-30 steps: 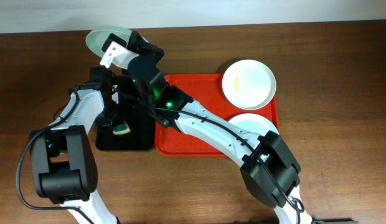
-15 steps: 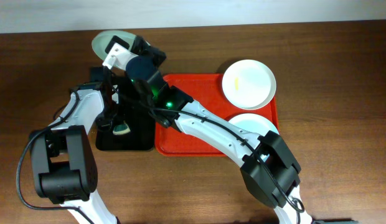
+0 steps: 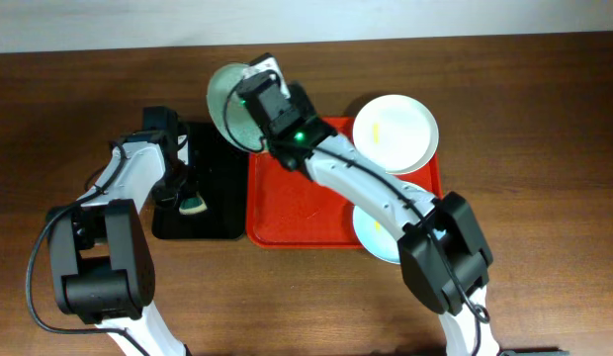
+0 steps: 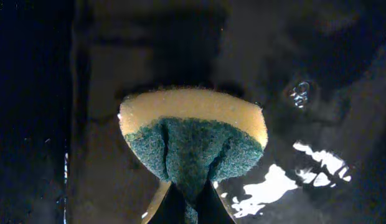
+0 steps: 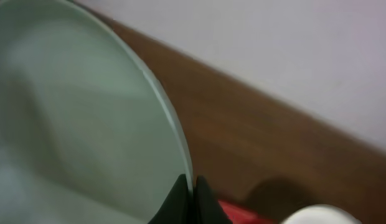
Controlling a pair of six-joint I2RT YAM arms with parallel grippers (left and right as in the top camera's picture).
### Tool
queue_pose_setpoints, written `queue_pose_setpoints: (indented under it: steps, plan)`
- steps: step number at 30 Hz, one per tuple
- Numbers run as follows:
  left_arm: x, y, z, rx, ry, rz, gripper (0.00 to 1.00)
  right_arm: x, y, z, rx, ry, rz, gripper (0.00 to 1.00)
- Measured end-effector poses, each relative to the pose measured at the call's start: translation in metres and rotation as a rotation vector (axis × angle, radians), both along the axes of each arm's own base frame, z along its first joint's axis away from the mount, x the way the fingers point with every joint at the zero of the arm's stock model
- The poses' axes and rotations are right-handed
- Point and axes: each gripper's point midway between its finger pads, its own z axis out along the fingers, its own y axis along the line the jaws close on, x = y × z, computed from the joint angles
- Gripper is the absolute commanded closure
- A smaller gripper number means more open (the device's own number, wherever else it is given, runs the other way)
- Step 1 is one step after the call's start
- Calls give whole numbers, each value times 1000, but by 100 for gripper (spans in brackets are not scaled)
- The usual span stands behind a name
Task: Clean dirty plates on tray and stack at the side
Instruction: 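Carry the pale green plate right, past the red tray, with the right gripper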
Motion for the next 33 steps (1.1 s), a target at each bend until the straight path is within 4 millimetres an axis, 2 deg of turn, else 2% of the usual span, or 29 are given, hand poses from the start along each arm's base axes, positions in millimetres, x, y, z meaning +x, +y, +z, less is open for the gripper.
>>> queue_pose_setpoints:
  steps: [4,7,10,12,15,17,20,23,24,25,26,28,29,30,33]
  plan:
    - [0,0,0,0,0,0,98,-6,-6,-25,140,169,21,96]
    - [0,0,0,0,0,0,98,-19,-5,-42,245,329,86,96]
    - [0,0,0,0,0,0,98,-30,-13,-48,322,450,120,96]
    - [0,0,0,0,-1,0,98,-34,-31,-43,376,515,110,96]
    - [0,0,0,0,0,0,98,-30,-69,-26,424,540,56,96]
    - [0,0,0,0,-1,0,98,-27,-107,-12,455,546,-6,96]
    - [0,0,0,0,-1,0,98,-20,-172,5,496,528,-128,96]
    - [0,0,0,0,-1,0,98,-18,-232,11,529,519,-248,96]
    - [0,0,0,0,-1,0,98,-19,-246,11,535,518,-277,96]
    - [0,0,0,0,-1,0,98,-21,-282,9,555,522,-354,96]
    - [0,0,0,0,-1,0,98,-25,-309,7,569,529,-413,96]
    - [0,0,0,0,-1,-2,98,-33,-349,4,592,535,-503,96]
    - [0,0,0,0,-1,-2,98,-36,-359,3,598,535,-526,96]
    - [0,0,0,0,-1,-3,98,-44,-393,2,620,528,-601,96]
    - [0,0,0,0,-1,-3,98,-65,-441,-2,656,534,-718,96]
